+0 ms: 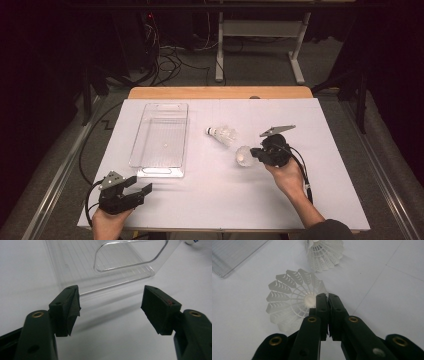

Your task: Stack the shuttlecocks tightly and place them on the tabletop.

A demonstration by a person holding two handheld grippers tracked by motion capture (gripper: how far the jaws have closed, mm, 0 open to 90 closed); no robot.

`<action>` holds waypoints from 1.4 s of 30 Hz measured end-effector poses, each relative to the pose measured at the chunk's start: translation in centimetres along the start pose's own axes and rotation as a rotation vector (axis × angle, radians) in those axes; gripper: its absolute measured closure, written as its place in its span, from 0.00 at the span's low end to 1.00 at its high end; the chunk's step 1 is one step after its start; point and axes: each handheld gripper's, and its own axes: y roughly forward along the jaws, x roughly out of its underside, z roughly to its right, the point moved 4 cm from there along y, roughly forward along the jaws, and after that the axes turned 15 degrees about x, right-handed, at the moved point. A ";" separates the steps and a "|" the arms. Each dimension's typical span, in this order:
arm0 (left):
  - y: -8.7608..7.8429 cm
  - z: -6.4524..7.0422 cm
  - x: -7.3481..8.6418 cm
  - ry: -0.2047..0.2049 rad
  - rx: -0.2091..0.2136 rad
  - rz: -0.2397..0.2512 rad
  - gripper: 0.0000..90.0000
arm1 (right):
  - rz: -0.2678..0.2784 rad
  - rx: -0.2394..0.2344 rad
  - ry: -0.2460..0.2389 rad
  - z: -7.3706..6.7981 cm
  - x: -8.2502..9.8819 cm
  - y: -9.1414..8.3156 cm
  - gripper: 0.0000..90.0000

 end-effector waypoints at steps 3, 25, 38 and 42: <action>0.0 0.0 0.0 0.000 0.000 -0.001 0.35 | 0.000 0.008 0.005 0.3 0.2 0.2 0.96; 0.0 0.0 0.0 0.001 0.002 -0.001 0.35 | -0.029 0.045 0.065 2.3 1.6 1.5 0.90; 0.0 0.0 0.0 -0.001 0.003 0.000 0.35 | -0.046 0.070 0.082 3.0 2.0 2.1 0.87; 0.0 0.0 0.0 -0.001 0.003 0.002 0.35 | -0.052 0.074 0.088 3.1 2.1 2.3 0.86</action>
